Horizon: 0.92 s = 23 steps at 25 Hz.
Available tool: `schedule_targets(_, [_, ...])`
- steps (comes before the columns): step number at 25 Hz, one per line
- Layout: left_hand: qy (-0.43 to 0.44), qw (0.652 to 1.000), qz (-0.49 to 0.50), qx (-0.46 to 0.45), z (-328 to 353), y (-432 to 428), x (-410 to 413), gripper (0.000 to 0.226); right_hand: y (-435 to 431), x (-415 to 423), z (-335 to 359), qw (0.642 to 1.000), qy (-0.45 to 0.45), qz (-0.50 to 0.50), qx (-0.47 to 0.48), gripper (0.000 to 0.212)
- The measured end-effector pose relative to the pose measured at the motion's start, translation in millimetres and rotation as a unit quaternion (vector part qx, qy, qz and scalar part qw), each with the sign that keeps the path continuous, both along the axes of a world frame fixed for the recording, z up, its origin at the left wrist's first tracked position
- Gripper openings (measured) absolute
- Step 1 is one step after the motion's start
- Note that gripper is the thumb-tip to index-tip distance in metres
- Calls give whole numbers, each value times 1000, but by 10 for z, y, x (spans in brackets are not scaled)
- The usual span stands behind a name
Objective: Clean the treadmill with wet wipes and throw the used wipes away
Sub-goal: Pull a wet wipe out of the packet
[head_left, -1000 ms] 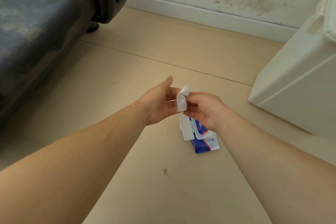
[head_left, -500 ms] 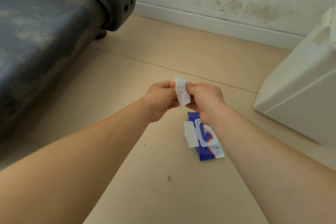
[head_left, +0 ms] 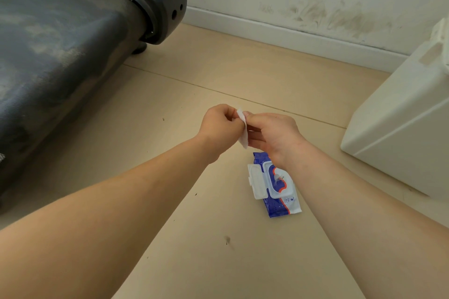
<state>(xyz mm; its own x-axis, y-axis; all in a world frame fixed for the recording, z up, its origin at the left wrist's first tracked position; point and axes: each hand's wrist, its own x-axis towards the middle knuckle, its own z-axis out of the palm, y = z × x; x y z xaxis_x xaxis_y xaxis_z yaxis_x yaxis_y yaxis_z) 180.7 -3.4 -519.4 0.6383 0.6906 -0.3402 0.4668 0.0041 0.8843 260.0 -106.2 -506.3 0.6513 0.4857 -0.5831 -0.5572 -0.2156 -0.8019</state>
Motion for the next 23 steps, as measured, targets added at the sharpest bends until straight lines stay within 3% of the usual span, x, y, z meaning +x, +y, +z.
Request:
schedule_targets(2, [14,999,7,-40,26,50,-2,13,45,14,-1,1000,-22,-6,-19,14])
schedule_targets(4, [8,988,32,-151,82,89,-13,17,81,10,-29,997,-59,-2,-49,3])
schedule_targets(7, [37,987,33,-156,96,136,-37,34,110,-21,-81,986,-134,37,-87,10])
schedule_targets(11, [-14,951,39,-305,95,184,-105,9,103,-19,-110,983,-154,27,-99,10])
schedule_targets(16, [-46,952,55,-297,67,229,-94,16,98,-5,-117,996,-81,6,-47,6])
schedule_targets(20, [-48,957,14,-285,89,192,-85,29,77,31,-41,999,40,5,16,20])
schedule_targets(23, [-53,959,-21,-279,96,209,-122,21,58,65,-33,994,108,19,20,18])
